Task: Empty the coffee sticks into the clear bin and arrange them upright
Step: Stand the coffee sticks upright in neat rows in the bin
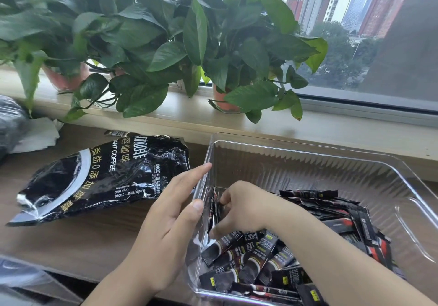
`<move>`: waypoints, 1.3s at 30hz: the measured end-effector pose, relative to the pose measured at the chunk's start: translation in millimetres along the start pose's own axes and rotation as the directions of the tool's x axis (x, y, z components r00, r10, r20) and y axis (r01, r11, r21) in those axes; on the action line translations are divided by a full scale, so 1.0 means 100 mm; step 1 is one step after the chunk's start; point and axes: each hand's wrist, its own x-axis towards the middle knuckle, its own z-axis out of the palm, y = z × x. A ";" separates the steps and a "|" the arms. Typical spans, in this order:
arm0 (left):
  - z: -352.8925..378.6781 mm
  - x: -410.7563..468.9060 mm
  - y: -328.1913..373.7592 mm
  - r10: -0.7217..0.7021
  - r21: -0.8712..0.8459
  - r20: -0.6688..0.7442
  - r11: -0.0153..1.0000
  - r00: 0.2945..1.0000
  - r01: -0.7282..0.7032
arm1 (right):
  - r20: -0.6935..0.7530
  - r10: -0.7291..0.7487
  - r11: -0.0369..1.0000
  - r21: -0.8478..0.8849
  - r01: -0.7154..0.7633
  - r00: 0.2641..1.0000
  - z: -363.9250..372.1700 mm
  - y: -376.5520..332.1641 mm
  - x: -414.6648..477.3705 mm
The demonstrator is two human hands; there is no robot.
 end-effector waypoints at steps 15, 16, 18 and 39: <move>0.00 -0.01 0.01 -0.008 -0.005 -0.001 1.000 1.000 0.008 | -0.235 -0.107 0.989 0.071 0.127 0.966 0.06 0.18 0.02; 0.00 -0.01 0.00 -0.007 -0.010 -0.002 1.000 1.000 0.007 | -0.253 -0.131 0.985 0.074 0.154 0.959 0.01 0.22 -0.02; 0.01 0.00 0.00 -0.005 -0.024 -0.002 1.000 1.000 0.005 | -0.288 -0.162 0.979 0.074 0.191 0.944 -0.11 0.29 -0.09; 0.02 0.00 0.01 -0.012 -0.059 -0.001 0.998 1.000 0.012 | -0.297 0.091 0.990 -0.079 -0.119 0.951 0.16 0.00 0.32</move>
